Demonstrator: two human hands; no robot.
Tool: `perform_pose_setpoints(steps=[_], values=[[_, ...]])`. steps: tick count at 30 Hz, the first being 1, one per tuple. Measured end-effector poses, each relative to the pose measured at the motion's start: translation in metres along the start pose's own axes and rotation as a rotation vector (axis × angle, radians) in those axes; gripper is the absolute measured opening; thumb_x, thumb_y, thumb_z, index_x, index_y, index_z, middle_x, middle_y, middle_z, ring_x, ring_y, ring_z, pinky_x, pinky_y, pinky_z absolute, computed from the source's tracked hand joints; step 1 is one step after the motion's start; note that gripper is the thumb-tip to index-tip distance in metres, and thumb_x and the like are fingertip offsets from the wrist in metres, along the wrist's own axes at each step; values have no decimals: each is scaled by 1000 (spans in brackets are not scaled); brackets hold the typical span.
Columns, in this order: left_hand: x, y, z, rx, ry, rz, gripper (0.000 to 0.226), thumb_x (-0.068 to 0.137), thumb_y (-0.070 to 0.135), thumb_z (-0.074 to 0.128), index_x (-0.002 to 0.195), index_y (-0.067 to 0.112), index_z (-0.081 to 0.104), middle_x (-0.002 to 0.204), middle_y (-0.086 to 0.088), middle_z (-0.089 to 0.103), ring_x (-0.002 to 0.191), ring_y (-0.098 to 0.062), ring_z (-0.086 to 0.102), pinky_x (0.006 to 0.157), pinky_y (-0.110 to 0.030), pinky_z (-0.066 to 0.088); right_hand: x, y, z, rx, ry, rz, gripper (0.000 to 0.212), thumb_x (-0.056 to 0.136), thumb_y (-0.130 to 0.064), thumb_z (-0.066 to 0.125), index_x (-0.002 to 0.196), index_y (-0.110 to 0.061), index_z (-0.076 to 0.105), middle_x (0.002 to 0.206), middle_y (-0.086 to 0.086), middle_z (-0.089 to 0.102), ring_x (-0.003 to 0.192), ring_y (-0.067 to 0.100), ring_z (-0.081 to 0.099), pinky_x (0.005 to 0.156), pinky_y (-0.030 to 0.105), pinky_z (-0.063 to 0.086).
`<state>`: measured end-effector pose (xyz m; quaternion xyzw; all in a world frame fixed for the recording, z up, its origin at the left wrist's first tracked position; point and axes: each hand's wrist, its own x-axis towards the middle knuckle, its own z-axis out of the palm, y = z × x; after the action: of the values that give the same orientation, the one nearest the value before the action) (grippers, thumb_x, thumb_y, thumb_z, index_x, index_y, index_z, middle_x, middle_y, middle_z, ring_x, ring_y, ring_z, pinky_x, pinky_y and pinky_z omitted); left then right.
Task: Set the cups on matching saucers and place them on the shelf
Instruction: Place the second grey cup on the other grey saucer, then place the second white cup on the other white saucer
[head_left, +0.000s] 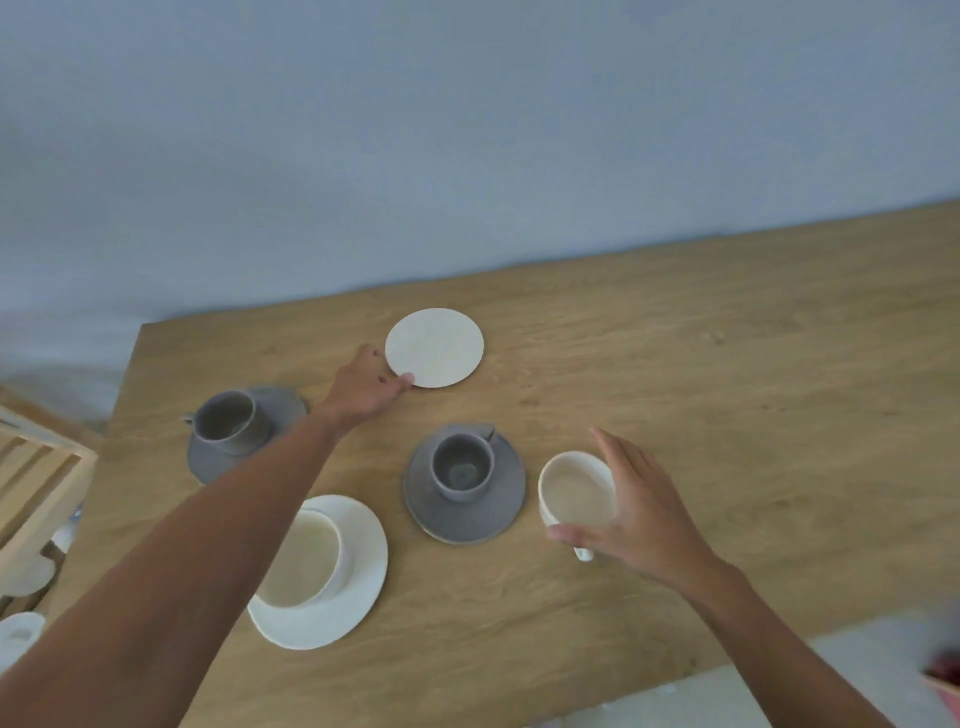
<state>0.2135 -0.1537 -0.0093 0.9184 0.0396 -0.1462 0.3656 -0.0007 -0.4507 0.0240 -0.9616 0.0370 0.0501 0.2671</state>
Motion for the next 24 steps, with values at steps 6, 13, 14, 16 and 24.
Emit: perform_pose_setpoints(steps=[6,13,14,16,24], values=[[32,-9,4,-61,5,-82,71,72,49,72,129,19,42,116,-10,66,103,-33,66,87,-48,57,-27,-2,29,168,44,173,126,55,-73,79,153,-28,14,152,-6,35,136,13,36,105,37,40],[40,-4,6,-18,45,-61,37,77,36,74,107,23,57,107,-5,70,97,-30,68,91,-45,54,-28,-4,48,374,170,296,94,61,-62,81,139,-38,35,127,-17,54,117,6,54,94,42,52],[41,-4,6,-26,46,-62,36,77,36,75,106,23,57,106,-4,70,96,-29,68,91,-44,54,-27,-6,47,388,188,286,89,61,-57,84,136,-38,39,123,-19,56,113,2,55,93,38,52],[40,-4,6,-46,43,-65,39,78,33,76,110,20,58,105,-3,70,91,-28,69,90,-43,54,-24,-8,42,398,219,264,82,62,-47,88,130,-39,44,118,-23,57,109,-5,54,90,30,51],[43,-10,5,-131,21,-82,41,77,31,78,111,22,56,105,-6,70,93,-27,69,87,-41,56,54,-34,-10,425,248,134,83,62,-40,91,132,-34,46,115,-20,56,104,-2,51,79,9,38]])
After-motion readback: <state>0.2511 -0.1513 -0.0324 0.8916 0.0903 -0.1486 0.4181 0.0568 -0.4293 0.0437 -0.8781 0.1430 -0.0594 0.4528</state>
